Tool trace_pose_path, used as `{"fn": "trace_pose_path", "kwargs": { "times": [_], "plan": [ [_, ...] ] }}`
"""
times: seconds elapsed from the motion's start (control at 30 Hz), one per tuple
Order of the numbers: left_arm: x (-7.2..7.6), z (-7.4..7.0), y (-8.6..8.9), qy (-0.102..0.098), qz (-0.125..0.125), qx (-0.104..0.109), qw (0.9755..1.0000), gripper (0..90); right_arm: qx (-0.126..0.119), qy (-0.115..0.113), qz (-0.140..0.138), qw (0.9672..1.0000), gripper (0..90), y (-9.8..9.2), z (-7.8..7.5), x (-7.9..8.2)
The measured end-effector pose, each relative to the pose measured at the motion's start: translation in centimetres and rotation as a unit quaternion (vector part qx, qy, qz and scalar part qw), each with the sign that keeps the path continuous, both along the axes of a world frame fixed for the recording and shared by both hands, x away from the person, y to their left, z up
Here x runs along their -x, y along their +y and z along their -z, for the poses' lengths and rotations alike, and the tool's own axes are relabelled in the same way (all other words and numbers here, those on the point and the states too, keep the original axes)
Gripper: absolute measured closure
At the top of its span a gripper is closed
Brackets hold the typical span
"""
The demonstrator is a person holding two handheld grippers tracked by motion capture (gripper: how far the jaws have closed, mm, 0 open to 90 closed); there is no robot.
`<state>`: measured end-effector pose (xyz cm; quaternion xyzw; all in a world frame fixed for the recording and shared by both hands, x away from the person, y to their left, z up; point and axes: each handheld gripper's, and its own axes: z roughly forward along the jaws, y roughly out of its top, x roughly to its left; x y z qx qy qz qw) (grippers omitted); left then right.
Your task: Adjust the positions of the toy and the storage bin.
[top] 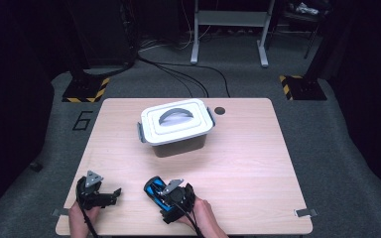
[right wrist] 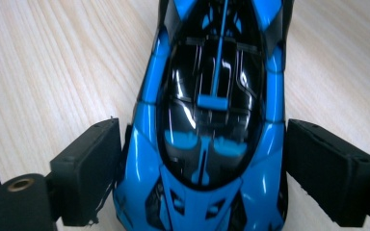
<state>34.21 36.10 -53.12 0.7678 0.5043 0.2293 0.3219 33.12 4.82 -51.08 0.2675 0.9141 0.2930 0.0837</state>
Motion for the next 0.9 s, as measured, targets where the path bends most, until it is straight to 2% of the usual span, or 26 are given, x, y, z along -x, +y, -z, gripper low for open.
{"fn": "trace_pose_path", "kwargs": {
  "times": [0.03,0.2,0.23,0.5,0.7,0.77,0.87,0.9],
  "plan": [
    [0.0,0.0,0.0,-0.001,-0.001,0.001,1.0000,0.7,0.006,-0.003,-0.003,1.0000,16.5,-0.2,0.1,0.0],
    [0.0,0.0,0.0,-0.002,-0.001,0.000,1.0000,0.7,0.003,-0.011,-0.008,0.9999,19.5,-0.6,0.2,0.4],
    [0.0,0.0,0.0,-0.002,-0.001,0.000,1.0000,0.6,-0.007,-0.013,0.000,0.9999,21.7,-0.7,0.3,0.7],
    [0.0,0.0,0.0,-0.002,0.000,-0.001,1.0000,0.7,-0.023,-0.015,0.006,0.9996,23.3,-1.2,0.4,0.6],
    [0.0,0.1,-0.1,-0.006,-0.002,0.000,1.0000,0.7,-0.033,-0.017,-0.002,0.9993,24.6,-2.4,-0.1,0.2],
    [0.0,0.1,-0.1,-0.007,-0.003,0.001,1.0000,0.7,-0.031,-0.026,-0.003,0.9992,24.8,-3.0,-0.3,0.0],
    [0.0,0.1,-0.1,-0.007,-0.003,0.001,1.0000,0.7,-0.032,-0.027,0.002,0.9991,24.8,-3.4,-0.4,-0.1],
    [0.0,0.1,-0.1,-0.005,-0.001,0.000,1.0000,0.6,-0.034,-0.032,0.009,0.9989,24.9,-4.2,-0.6,-0.3]
  ]
}}
